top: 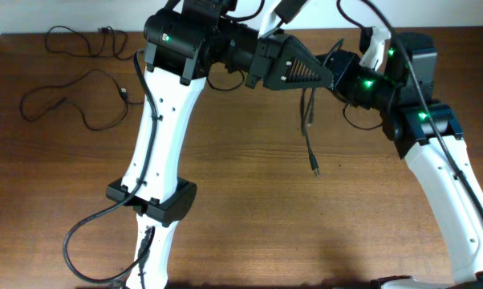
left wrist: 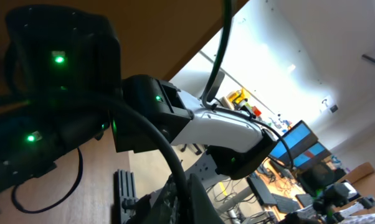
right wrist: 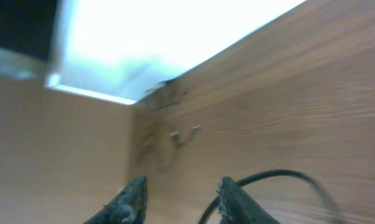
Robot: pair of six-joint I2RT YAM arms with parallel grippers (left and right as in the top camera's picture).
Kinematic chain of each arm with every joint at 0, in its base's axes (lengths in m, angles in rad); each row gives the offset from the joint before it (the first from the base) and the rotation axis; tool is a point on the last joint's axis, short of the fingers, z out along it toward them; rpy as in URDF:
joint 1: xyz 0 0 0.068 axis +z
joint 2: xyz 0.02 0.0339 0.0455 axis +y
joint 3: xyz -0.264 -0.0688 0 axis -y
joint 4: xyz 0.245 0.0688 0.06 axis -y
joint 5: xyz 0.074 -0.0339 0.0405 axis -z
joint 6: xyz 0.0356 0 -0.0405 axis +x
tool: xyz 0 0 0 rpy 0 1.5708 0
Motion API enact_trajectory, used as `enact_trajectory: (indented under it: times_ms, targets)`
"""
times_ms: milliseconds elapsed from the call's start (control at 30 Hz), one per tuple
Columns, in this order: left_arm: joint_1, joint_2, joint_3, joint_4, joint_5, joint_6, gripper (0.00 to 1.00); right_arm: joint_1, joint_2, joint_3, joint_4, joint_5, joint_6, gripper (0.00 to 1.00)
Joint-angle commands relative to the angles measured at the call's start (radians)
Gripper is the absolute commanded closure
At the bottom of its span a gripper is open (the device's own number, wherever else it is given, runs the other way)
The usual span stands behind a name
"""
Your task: Untangle cables
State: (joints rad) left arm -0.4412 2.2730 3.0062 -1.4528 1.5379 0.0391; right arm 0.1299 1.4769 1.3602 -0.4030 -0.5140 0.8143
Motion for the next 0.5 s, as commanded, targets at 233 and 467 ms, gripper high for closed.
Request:
enact_trajectory:
  times_ms: [233, 467]
  targets:
    - [0.063, 0.005, -0.002, -0.056, -0.461, -0.025, 1.00, -0.238, 0.002, 0.014, -0.396, 0.451, -0.085, 0.96]
    - [0.051, 0.005, -0.013, -0.078, -1.182, -0.025, 1.00, -0.246, 0.002, 0.014, -0.379, -0.126, -0.432, 0.96]
